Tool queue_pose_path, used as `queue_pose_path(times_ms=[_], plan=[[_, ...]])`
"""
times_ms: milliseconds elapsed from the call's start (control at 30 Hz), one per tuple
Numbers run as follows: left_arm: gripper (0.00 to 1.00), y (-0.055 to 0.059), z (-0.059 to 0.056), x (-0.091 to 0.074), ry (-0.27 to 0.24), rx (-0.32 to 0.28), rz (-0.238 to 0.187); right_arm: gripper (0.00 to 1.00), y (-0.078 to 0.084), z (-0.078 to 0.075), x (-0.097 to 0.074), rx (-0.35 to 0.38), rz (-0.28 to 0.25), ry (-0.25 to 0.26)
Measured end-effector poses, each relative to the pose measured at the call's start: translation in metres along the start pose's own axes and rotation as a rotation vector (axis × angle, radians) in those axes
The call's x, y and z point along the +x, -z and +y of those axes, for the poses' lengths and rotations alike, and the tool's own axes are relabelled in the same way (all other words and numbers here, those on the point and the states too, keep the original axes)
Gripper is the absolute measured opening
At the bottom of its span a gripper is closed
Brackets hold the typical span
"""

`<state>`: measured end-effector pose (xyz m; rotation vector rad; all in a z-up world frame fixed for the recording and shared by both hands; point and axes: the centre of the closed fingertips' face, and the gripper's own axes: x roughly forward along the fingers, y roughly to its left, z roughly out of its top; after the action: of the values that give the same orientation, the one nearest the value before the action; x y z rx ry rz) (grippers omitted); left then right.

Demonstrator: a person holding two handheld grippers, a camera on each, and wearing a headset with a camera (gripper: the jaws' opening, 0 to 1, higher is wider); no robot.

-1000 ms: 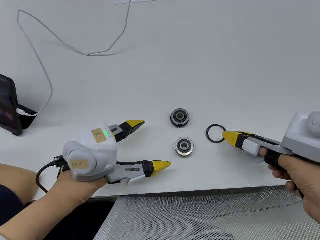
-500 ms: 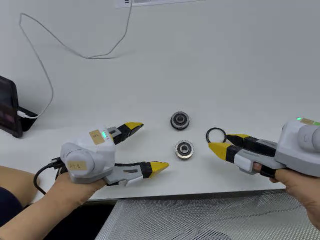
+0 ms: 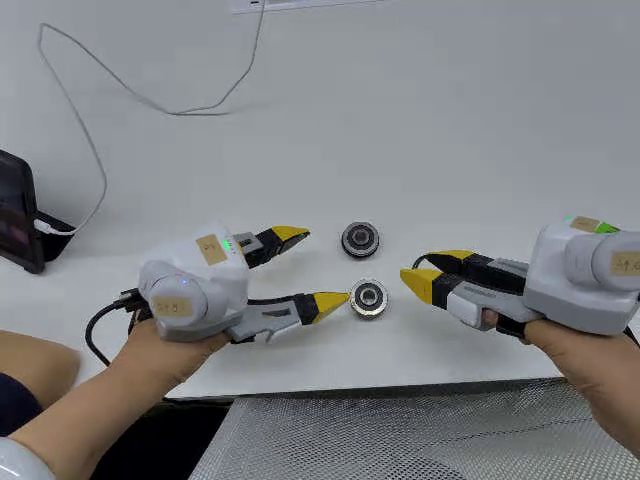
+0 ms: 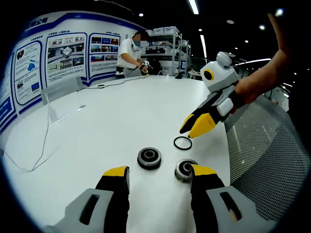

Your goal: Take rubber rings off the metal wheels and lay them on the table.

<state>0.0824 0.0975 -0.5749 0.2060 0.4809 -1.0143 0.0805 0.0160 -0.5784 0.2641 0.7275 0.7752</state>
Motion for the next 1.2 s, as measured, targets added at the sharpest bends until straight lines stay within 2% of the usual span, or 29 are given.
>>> queue_pose_path(times_ms=[133, 333, 600, 933, 1200], plan=[[0.49, -0.006, 0.003, 0.007, 0.002, 0.013, -0.003, 0.25, -0.001, 0.002, 0.003, 0.005, -0.001, -0.004], [0.44, -0.007, 0.008, 0.016, 0.005, 0.030, 0.010, 0.21, -0.004, 0.003, 0.008, 0.015, -0.006, -0.004], [0.33, -0.006, 0.008, 0.025, 0.013, 0.045, 0.035, 0.15, -0.006, 0.000, 0.016, 0.041, -0.007, -0.002], [0.21, -0.013, 0.010, 0.041, 0.022, 0.060, 0.047, 0.12, -0.005, 0.001, 0.020, 0.061, -0.004, -0.006], [0.20, -0.007, 0.013, 0.050, 0.026, 0.085, 0.099, 0.12, -0.003, -0.002, 0.019, 0.070, -0.006, 0.001]])
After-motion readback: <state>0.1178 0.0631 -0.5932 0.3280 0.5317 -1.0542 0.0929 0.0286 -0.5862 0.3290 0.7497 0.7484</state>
